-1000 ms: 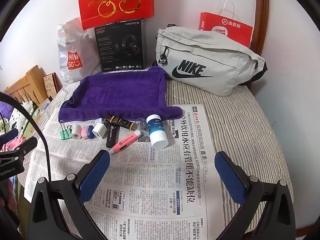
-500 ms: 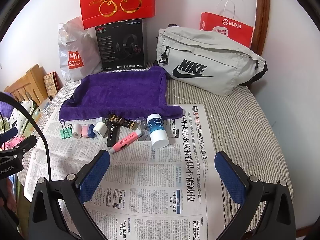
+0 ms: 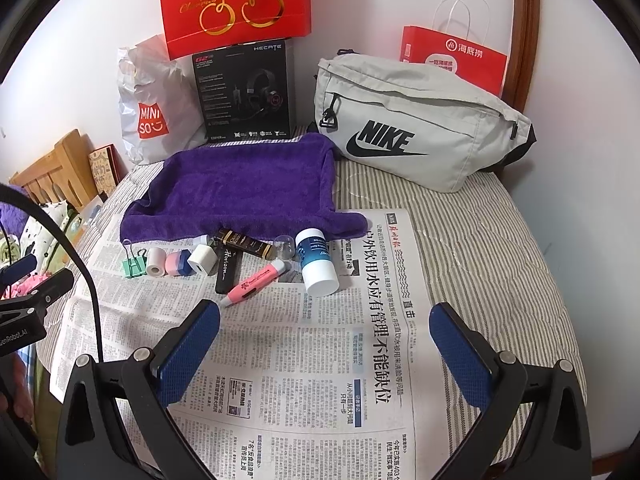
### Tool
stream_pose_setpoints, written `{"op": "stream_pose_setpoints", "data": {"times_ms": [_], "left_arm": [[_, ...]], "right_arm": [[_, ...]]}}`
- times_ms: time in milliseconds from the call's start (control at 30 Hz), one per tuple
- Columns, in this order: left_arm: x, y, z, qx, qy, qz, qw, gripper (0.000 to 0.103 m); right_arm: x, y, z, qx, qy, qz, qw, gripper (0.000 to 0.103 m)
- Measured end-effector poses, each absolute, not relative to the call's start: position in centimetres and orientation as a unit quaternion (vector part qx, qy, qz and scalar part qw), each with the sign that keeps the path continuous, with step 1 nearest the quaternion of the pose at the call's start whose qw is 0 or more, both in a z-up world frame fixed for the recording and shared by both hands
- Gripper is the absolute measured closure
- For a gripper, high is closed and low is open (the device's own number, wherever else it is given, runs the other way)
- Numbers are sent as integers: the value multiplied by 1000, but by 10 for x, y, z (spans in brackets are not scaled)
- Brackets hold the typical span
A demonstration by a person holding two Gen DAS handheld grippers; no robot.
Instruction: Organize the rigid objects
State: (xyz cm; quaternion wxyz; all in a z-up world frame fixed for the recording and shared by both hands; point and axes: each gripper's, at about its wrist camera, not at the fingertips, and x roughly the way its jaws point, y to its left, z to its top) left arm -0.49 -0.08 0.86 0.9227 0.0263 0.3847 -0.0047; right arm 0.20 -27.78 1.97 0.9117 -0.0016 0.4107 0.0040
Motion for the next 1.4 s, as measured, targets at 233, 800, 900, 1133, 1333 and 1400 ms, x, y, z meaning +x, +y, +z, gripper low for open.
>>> {"op": "stream_pose_setpoints", "data": {"times_ms": [233,800,900,1133,1333,1400], "left_arm": [[-5,0,9,28,385,-2,923,0],[-8,2,7,26,384,1,923,0],[-8,1,7,26,385,0,923,0],[-7,0,8,27,387,-1,922,0],[-6,2,7,27,388,-1,921,0],[-5,2,7,26,389,-2,921,0]], "right_arm": [[1,-277,20,-2,410,5,912,0],[0,-275,19,-1,413,10,911,0],[0,-275,19,-2,413,10,911,0],[0,-275,19,-3,415,12,910,0],[0,-274,19,-2,415,14,910,0],[1,-274,19,-4,415,14,910,0]]}}
